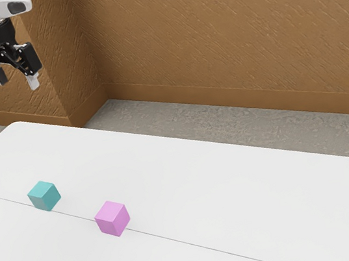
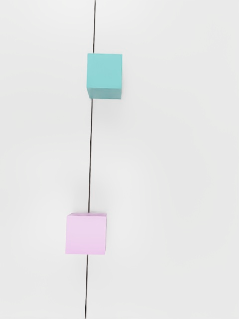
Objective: Pick up the blue block with one arm, and put the blue block on the pink block with one arm
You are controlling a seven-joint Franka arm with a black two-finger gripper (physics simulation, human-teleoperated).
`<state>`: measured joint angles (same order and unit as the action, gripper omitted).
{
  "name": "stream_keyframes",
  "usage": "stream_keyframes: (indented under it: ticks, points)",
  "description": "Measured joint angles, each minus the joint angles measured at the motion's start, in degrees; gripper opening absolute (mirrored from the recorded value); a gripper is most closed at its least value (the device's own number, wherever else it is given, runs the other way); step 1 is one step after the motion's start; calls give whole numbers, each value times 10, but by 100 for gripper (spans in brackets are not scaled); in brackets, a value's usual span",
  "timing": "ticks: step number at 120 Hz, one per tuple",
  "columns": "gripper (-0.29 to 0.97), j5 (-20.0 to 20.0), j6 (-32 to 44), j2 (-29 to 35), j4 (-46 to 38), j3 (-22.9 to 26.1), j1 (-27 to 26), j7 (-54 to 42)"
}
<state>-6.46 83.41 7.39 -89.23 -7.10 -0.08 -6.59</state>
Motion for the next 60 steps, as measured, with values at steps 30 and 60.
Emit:
stream_keyframes:
  ticks: [30,60]
  points:
    - [68,7,-23,8,48,-19,-5,0]
    - [68,5,3,-68,81,-278,12,-39]
